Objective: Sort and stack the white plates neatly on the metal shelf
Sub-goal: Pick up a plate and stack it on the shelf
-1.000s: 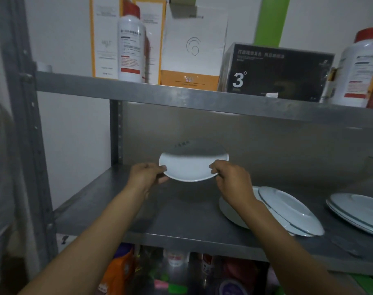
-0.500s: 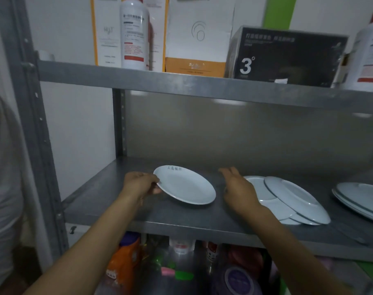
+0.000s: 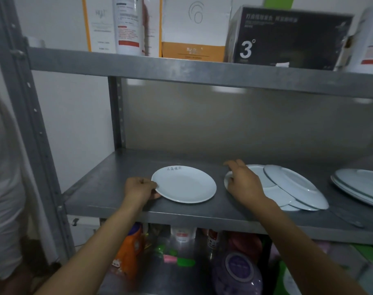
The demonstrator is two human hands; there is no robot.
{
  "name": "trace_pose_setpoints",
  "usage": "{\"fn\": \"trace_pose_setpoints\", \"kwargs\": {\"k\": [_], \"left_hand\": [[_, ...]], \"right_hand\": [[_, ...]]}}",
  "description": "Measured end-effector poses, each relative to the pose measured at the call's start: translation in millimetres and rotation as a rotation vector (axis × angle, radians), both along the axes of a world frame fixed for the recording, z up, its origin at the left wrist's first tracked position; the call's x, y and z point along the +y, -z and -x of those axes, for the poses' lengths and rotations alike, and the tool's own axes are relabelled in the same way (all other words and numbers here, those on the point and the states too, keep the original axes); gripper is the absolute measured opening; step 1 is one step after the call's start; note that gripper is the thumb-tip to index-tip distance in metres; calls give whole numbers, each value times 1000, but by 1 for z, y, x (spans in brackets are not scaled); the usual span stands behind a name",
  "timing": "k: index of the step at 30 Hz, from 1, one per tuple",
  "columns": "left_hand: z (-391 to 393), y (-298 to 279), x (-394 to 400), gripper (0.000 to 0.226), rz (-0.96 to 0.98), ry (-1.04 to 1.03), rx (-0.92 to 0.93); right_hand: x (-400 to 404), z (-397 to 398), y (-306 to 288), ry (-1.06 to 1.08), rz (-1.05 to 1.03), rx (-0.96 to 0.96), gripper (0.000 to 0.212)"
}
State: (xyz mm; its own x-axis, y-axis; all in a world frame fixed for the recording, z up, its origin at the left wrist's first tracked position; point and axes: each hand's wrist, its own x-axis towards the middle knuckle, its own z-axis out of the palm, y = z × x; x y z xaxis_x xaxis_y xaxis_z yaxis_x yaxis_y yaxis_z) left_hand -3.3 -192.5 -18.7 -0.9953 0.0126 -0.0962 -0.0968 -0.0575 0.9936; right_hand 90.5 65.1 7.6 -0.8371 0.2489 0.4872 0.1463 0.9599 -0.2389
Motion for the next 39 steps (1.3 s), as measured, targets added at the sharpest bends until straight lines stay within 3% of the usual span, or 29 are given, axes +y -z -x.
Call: {"fn": "trace_pose_setpoints", "kwargs": {"k": [6,10,12,15,21,26,39], "left_hand": [[2,12,0,21,194,33,42],[-2,-3,-2,34,799,-47,336],[-10,-13,9,43,930,-112,497],[-24,-26,42,46,876,-68,714],[-50,-29,122,47,744,162,901],[-66,-24,175,43,717,307,1027],[-95,-3,253,43,682,427,1001]], "right_hand": [[9,-12,-3,-1,28,46,49],[18,-21,-3,26,49,86,46],[25,-28,-3,41,59,98,45],[39,-40,-4,45,64,110,41],[82,-66,-5,85,77,152,33],[124,-95,-4,133,133,108,44],[189,-132,12,44,179,-321,85]]}}
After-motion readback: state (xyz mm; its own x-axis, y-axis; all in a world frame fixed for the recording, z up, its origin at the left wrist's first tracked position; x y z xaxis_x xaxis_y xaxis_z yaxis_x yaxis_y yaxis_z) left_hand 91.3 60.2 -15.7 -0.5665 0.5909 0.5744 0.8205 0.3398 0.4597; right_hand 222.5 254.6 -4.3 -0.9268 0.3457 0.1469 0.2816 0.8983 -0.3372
